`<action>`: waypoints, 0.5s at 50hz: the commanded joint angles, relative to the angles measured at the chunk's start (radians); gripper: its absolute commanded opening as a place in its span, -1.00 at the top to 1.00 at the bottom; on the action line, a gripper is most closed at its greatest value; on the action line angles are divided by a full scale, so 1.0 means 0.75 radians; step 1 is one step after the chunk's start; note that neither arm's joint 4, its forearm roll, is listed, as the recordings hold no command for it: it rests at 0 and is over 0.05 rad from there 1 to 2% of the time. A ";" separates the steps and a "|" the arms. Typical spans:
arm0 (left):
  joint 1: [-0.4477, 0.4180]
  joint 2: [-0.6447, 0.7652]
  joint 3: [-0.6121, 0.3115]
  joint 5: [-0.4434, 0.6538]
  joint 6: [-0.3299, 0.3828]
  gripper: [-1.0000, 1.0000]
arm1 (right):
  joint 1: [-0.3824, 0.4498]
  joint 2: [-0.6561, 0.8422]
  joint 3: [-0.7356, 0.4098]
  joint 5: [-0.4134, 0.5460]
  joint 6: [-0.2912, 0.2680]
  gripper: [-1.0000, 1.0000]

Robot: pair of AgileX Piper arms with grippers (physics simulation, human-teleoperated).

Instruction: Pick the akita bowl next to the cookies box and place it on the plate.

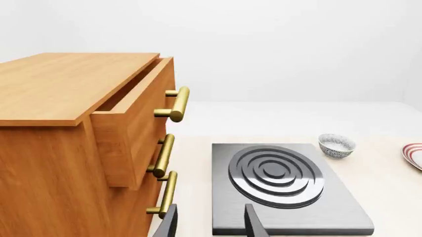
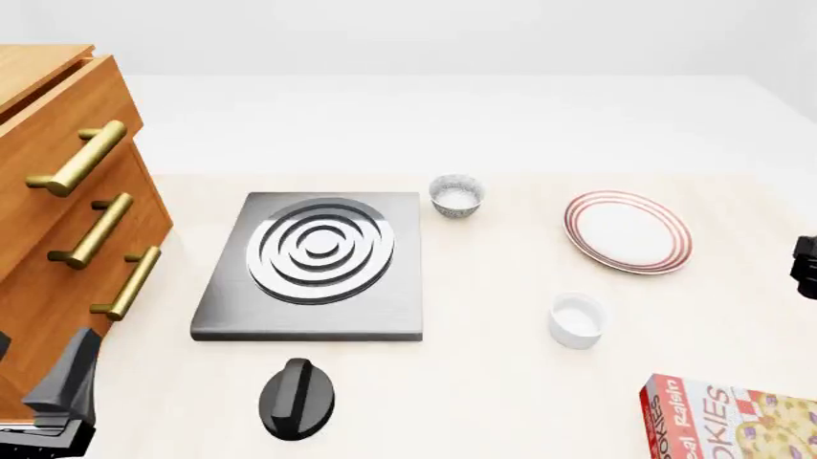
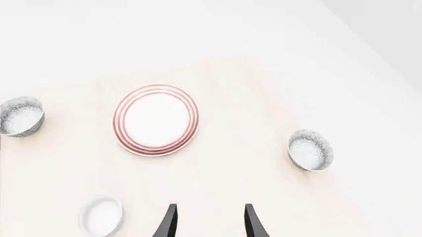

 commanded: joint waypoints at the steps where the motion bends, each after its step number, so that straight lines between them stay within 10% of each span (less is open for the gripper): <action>1: 0.000 0.000 0.000 0.000 0.000 -1.00 | -0.079 0.209 -0.144 -0.004 -0.049 -1.00; 25: 0.000 0.000 0.000 0.000 0.000 -1.00 | -0.308 0.533 -0.346 -0.028 -0.120 -1.00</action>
